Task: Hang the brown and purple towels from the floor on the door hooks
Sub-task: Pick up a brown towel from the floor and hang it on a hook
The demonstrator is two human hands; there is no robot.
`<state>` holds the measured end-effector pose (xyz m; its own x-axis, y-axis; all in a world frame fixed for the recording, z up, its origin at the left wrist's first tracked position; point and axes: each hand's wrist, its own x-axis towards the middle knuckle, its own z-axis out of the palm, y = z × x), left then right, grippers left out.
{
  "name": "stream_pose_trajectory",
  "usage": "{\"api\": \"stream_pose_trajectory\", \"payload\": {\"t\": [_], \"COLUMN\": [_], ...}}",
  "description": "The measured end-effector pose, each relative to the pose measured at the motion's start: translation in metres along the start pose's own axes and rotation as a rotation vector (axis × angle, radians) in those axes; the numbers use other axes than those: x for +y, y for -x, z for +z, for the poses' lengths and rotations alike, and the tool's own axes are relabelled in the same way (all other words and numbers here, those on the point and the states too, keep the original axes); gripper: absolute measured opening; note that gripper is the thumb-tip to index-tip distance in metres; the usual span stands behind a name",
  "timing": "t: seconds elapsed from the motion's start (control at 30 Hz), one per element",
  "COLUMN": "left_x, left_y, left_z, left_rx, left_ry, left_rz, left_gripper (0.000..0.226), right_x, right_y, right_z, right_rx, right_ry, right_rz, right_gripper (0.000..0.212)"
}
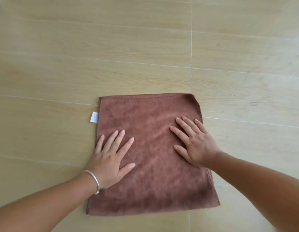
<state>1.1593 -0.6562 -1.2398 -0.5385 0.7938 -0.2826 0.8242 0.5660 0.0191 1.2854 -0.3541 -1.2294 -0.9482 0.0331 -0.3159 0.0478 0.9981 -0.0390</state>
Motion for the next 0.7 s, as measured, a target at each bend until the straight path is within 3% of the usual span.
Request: {"api": "stream_pose_trajectory", "payload": {"t": [0.13,0.23,0.33,0.43,0.63,0.7], "left_x": [-0.030,-0.028,-0.009,-0.008,-0.031,-0.034], "left_y": [-0.064,-0.077,-0.046,0.002,0.057,0.056], "left_z": [-0.020,-0.034,-0.032,-0.011,0.010,0.005], "left_rx": [-0.062,-0.065,0.032,0.037,-0.022,-0.032], "left_ry": [-0.055,-0.081,-0.023,-0.042,-0.069,-0.063], "left_rz": [-0.087,-0.103,-0.001,0.123,0.165,0.151], "left_gripper": [0.080,0.076,0.071,0.071,0.071,0.061], "right_x": [0.013,0.000,-0.016,-0.011,0.007,0.006], "right_y": [-0.052,-0.053,-0.015,0.026,0.071,0.071], "right_z": [-0.021,-0.031,-0.020,0.004,0.030,0.027], "right_rx": [-0.018,0.086,0.211,0.156,0.085,0.075], "right_ry": [0.068,0.010,-0.063,-0.009,0.064,0.087], "right_rz": [0.131,0.163,-0.031,-0.225,-0.290,-0.274], "right_gripper": [0.066,0.062,0.059,0.061,0.078,0.068]}}
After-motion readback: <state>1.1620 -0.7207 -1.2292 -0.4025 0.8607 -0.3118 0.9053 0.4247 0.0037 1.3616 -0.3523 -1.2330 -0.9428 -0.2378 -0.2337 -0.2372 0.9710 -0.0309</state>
